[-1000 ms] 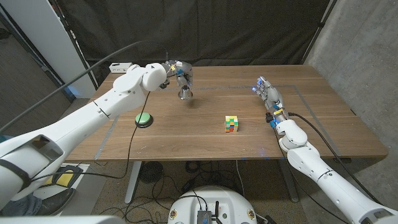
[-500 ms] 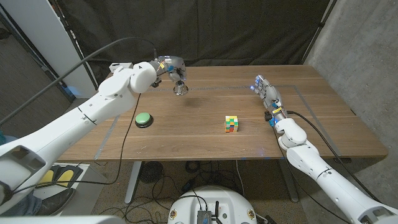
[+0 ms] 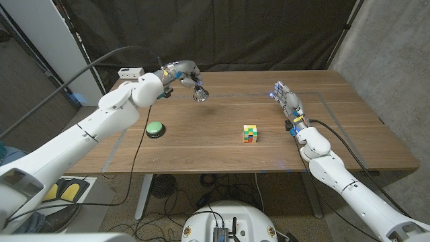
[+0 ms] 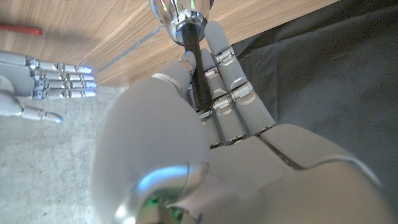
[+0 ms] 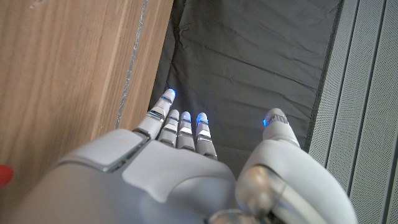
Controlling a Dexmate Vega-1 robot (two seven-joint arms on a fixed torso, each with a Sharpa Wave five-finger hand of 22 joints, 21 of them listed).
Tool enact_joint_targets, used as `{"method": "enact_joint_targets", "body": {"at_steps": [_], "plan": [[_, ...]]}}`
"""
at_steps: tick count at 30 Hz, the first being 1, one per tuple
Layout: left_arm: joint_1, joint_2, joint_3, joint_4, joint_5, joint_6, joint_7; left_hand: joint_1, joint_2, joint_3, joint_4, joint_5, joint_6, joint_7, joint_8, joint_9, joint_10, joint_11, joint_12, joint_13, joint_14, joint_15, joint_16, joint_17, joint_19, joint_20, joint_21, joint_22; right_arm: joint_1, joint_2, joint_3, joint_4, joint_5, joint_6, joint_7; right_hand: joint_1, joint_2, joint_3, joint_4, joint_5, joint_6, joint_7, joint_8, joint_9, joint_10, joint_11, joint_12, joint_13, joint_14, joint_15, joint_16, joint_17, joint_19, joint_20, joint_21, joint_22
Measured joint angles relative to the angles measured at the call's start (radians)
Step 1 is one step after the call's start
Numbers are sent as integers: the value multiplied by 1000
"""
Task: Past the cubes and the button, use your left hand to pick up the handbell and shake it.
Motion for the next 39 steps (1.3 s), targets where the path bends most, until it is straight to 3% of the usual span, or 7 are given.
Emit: {"method": "enact_joint_targets", "body": {"at_steps": [5, 11, 13, 15, 22, 30, 39], "plan": [[21, -22, -20, 50, -101, -98, 56, 0, 0, 0, 0, 0, 0, 0, 0, 2, -2, 1, 7, 1, 0, 0, 0, 0, 0, 0, 8, 0, 0, -2, 0, -1, 0, -1, 1, 0, 0, 0, 0, 0, 0, 0, 0, 0, 0, 0, 0, 0, 0, 0, 0, 0, 0, 0, 0, 0], [55, -89, -52, 163, -234, -253, 133, 0, 0, 0, 0, 0, 0, 0, 0, 0, -1, 1, 7, 20, 4, 4, 0, -1, 0, 0, 8, 0, 0, -5, 0, -3, 0, -3, 2, 0, 0, 0, 0, 0, 0, 0, 0, 0, 0, 0, 0, 0, 0, 0, 0, 0, 0, 0, 0, 0], [55, -89, -52, 163, -269, -298, 151, 0, 0, 0, 0, 0, -4, -4, 0, 0, -1, 1, 10, 28, 4, 4, 0, -1, 0, 0, 8, 0, 0, -6, 0, -4, 0, -3, 2, 0, 0, 0, 0, 0, 0, 0, 0, 0, 0, 0, 0, 0, 0, 0, 0, 0, 0, 0, 0, 0], [68, -135, -65, 232, -327, -370, 172, 0, 0, -1, -1, 0, -4, -4, 0, 0, -1, 1, 11, 29, 4, 4, 0, -1, 0, 0, 8, 0, 0, -7, 1, -7, 0, -5, 2, 0, 0, 0, 0, 0, 0, 0, 0, 0, 0, 0, 0, 0, 0, 0, 0, 0, 0, 0, 0, 0], [80, -208, -81, 336, -532, -542, 144, 0, 0, -1, -1, 0, 2, -9, 0, 0, 2, -3, 11, 40, 4, 4, -4, -1, -6, 5, 8, 0, -3, -13, 1, -14, 1, -13, 3, 0, 0, 0, 0, 0, 0, 0, 0, 0, 0, 0, 0, 0, 0, 0, 0, 0, 0, 0, 0, 0], [80, -284, -91, 439, -746, -625, 55, 0, 0, -1, -1, -2, 2, -9, 0, -2, 2, -3, 11, 51, 4, 4, -4, 0, -16, 5, 8, 0, -7, -18, 3, -19, 4, -19, 4, 0, 0, 0, 0, 0, 0, 0, 0, 0, 0, 0, 0, 0, 0, 0, 0, 0, 0, 0, 0, 0], [95, -265, -95, 406, -733, -584, 100, 0, 0, -1, -1, -2, 2, -9, 0, -2, 2, -2, 11, 62, 4, 4, -8, 5, -16, 6, 15, 0, -8, -20, 4, -16, 11, -20, 10, 0, 0, 0, 0, 0, 0, 0, 0, 0, 0, 0, 0, 0, 0, 0, 0, 0, 0, 0, 0, 0]]}}
